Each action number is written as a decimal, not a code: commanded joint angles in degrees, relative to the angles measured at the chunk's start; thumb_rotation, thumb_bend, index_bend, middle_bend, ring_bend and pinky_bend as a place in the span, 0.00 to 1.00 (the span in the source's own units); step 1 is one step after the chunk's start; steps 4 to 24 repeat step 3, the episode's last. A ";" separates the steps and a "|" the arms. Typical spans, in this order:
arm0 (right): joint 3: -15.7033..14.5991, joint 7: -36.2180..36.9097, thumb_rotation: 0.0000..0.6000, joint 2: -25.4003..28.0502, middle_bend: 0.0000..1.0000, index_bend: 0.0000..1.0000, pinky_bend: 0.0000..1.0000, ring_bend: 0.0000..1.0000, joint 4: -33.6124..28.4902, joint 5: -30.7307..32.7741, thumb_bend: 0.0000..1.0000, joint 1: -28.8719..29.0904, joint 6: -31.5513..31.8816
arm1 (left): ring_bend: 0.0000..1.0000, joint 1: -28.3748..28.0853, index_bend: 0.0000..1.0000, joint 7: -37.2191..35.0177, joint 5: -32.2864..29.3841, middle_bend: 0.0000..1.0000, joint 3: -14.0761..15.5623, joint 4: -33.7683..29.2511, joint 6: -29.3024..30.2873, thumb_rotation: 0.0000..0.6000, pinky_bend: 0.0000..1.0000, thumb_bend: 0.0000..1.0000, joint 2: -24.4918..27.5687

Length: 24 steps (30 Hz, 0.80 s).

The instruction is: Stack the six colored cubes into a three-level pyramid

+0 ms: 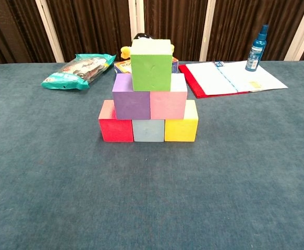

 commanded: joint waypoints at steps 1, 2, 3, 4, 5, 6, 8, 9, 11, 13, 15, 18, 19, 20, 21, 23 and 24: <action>0.60 0.14 1.00 0.04 0.00 0.00 0.00 0.00 -0.02 -0.29 0.28 -0.44 -0.22 | 0.00 0.38 0.00 -0.48 -0.24 0.00 -0.18 0.44 -0.10 1.00 0.00 0.05 -0.12; 0.89 0.34 1.00 0.07 0.00 0.00 0.00 0.00 -0.06 -0.26 0.28 -0.61 -0.47 | 0.00 0.41 0.00 -0.46 -0.46 0.00 -0.38 0.56 -0.29 1.00 0.00 0.05 -0.17; 1.19 0.50 1.00 0.09 0.00 0.00 0.00 0.00 -0.05 -0.26 0.28 -0.73 -0.72 | 0.00 0.40 0.00 -0.35 -0.66 0.00 -0.55 0.69 -0.55 1.00 0.00 0.05 -0.24; 1.19 0.50 1.00 0.09 0.00 0.00 0.00 0.00 -0.05 -0.26 0.28 -0.73 -0.72 | 0.00 0.40 0.00 -0.35 -0.66 0.00 -0.55 0.69 -0.55 1.00 0.00 0.05 -0.24; 1.19 0.50 1.00 0.09 0.00 0.00 0.00 0.00 -0.05 -0.26 0.28 -0.73 -0.72 | 0.00 0.40 0.00 -0.35 -0.66 0.00 -0.55 0.69 -0.55 1.00 0.00 0.05 -0.24; 1.19 0.50 1.00 0.09 0.00 0.00 0.00 0.00 -0.05 -0.26 0.28 -0.73 -0.72 | 0.00 0.40 0.00 -0.35 -0.66 0.00 -0.55 0.69 -0.55 1.00 0.00 0.05 -0.24; 1.19 0.50 1.00 0.09 0.00 0.00 0.00 0.00 -0.05 -0.26 0.28 -0.73 -0.72 | 0.00 0.40 0.00 -0.35 -0.66 0.00 -0.55 0.69 -0.55 1.00 0.00 0.05 -0.24; 1.19 0.50 1.00 0.09 0.00 0.00 0.00 0.00 -0.05 -0.26 0.28 -0.73 -0.72 | 0.00 0.40 0.00 -0.35 -0.66 0.00 -0.55 0.69 -0.55 1.00 0.00 0.05 -0.24; 1.19 0.50 1.00 0.09 0.00 0.00 0.00 0.00 -0.05 -0.26 0.28 -0.73 -0.72 | 0.00 0.40 0.00 -0.35 -0.66 0.00 -0.55 0.69 -0.55 1.00 0.00 0.05 -0.24; 1.19 0.50 1.00 0.09 0.00 0.00 0.00 0.00 -0.05 -0.26 0.28 -0.73 -0.72 | 0.00 0.40 0.00 -0.35 -0.66 0.00 -0.55 0.69 -0.55 1.00 0.00 0.05 -0.24; 1.19 0.50 1.00 0.09 0.00 0.00 0.00 0.00 -0.05 -0.26 0.28 -0.73 -0.72 | 0.00 0.40 0.00 -0.35 -0.66 0.00 -0.55 0.69 -0.55 1.00 0.00 0.05 -0.24; 1.19 0.50 1.00 0.09 0.00 0.00 0.00 0.00 -0.05 -0.26 0.28 -0.73 -0.72 | 0.00 0.40 0.00 -0.35 -0.66 0.00 -0.55 0.69 -0.55 1.00 0.00 0.05 -0.24; 1.19 0.50 1.00 0.09 0.00 0.00 0.00 0.00 -0.05 -0.26 0.28 -0.73 -0.72 | 0.00 0.40 0.00 -0.35 -0.66 0.00 -0.55 0.69 -0.55 1.00 0.00 0.05 -0.24; 1.19 0.50 1.00 0.09 0.00 0.00 0.00 0.00 -0.05 -0.26 0.28 -0.73 -0.72 | 0.00 0.40 0.00 -0.35 -0.66 0.00 -0.55 0.69 -0.55 1.00 0.00 0.05 -0.24; 1.19 0.50 1.00 0.09 0.00 0.00 0.00 0.00 -0.05 -0.26 0.28 -0.73 -0.72 | 0.00 0.40 0.00 -0.35 -0.66 0.00 -0.55 0.69 -0.55 1.00 0.00 0.05 -0.24; 1.19 0.50 1.00 0.09 0.00 0.00 0.00 0.00 -0.05 -0.26 0.28 -0.73 -0.72 | 0.00 0.40 0.00 -0.35 -0.66 0.00 -0.55 0.69 -0.55 1.00 0.00 0.05 -0.24; 1.19 0.50 1.00 0.09 0.00 0.00 0.00 0.00 -0.05 -0.26 0.28 -0.73 -0.72 | 0.00 0.40 0.00 -0.35 -0.66 0.00 -0.55 0.69 -0.55 1.00 0.00 0.05 -0.24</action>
